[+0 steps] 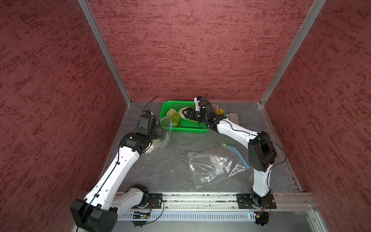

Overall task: Put the chinese cabbages into a zipper bag and zip it
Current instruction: Pick up the Chinese cabbage from the basket.

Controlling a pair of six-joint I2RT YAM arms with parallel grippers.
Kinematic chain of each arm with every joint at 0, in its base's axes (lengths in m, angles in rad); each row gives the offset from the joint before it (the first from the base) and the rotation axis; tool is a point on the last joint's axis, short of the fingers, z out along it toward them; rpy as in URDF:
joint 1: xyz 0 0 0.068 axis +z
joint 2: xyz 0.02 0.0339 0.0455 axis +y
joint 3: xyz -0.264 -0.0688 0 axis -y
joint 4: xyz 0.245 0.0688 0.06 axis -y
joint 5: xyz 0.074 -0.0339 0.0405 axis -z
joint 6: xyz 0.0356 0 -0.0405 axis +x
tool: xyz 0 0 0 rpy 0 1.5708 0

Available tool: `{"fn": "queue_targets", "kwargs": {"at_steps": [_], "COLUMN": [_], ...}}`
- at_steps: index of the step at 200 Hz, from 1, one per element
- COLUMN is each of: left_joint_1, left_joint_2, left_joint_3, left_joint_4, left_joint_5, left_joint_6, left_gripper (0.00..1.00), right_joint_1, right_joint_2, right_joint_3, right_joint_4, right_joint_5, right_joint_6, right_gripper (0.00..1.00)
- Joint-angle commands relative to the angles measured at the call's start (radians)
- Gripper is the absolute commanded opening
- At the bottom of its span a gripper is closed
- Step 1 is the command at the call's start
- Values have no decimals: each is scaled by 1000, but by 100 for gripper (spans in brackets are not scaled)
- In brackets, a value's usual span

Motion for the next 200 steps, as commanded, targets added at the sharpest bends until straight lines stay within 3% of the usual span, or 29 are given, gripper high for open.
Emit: {"fn": "queue_targets", "kwargs": {"at_steps": [1, 37, 200], "left_joint_1": [-11, -25, -28], "left_joint_2": [-22, -35, -43], "left_joint_3": [-21, -42, -90], "left_joint_4": [59, 78, 121], "left_joint_5": [31, 37, 42], "left_joint_6": [-38, -63, -92], "left_gripper": [0, 0, 0], "right_joint_1": [-32, -78, -148], "right_joint_2": [37, 81, 314], "right_joint_3": [60, 114, 369], "right_joint_4": [-56, -84, -218], "right_joint_5": [68, 75, 89], "right_joint_6": [-63, -99, -126], "right_gripper": [76, 82, 84]}}
